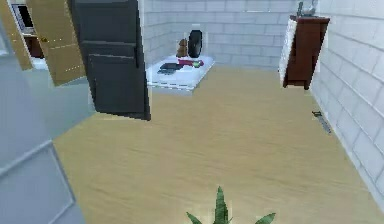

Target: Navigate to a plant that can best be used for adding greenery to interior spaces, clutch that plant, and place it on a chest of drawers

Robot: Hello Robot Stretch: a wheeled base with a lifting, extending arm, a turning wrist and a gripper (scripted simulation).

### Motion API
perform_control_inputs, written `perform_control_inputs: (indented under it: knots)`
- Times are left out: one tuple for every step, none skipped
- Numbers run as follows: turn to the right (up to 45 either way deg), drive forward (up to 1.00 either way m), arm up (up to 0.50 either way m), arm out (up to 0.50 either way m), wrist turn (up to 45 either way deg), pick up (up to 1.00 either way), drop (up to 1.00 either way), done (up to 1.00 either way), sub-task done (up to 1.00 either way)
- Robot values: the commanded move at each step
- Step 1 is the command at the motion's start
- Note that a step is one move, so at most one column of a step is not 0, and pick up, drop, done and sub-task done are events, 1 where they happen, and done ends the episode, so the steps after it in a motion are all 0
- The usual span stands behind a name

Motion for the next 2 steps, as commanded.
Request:
perform_control_inputs:
  knots:
    - [-3.0,0.00,0.00,0.00,0.0,0.00,0.00,0.00,0.00]
    - [0.0,0.55,0.00,0.00,0.0,0.00,0.00,0.00,0.00]
